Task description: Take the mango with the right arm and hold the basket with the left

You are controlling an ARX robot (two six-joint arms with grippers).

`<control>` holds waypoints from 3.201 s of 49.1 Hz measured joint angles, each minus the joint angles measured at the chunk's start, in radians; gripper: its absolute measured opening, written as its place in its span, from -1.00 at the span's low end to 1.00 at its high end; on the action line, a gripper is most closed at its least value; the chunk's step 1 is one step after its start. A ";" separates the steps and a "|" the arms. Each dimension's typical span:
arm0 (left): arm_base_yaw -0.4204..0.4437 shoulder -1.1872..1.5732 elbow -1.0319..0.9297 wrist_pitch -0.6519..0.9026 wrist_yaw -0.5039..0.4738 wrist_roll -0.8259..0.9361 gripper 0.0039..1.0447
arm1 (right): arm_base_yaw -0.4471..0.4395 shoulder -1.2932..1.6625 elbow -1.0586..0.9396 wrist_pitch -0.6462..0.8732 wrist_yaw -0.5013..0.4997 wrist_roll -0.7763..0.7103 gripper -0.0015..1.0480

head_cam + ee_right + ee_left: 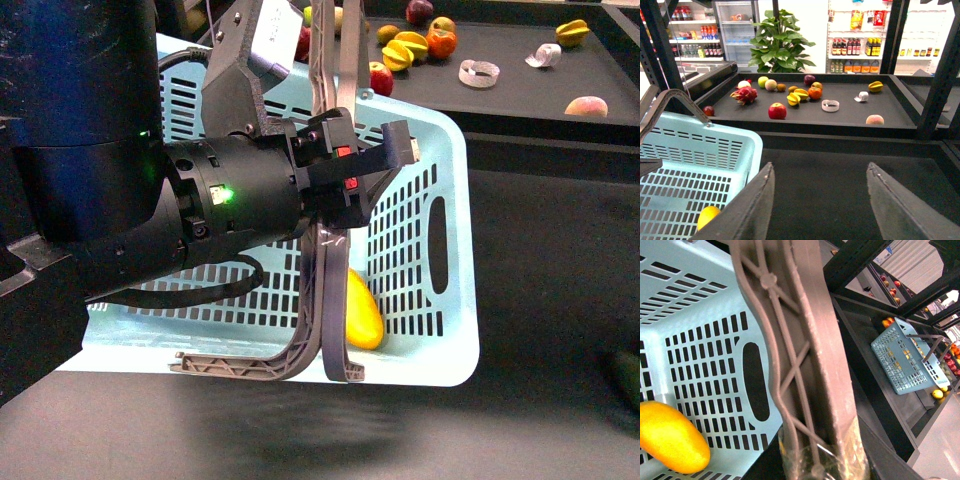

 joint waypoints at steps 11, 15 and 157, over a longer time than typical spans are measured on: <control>0.000 0.000 0.000 0.000 0.000 0.000 -0.70 | 0.000 0.000 0.000 0.000 0.000 0.000 0.87; -0.001 -0.011 0.010 -0.080 -0.063 0.083 -0.70 | 0.000 0.000 0.000 0.000 0.000 0.001 0.84; 0.566 -0.435 -0.126 -0.372 -0.568 -0.764 0.85 | 0.000 -0.001 0.000 0.000 0.000 0.000 0.85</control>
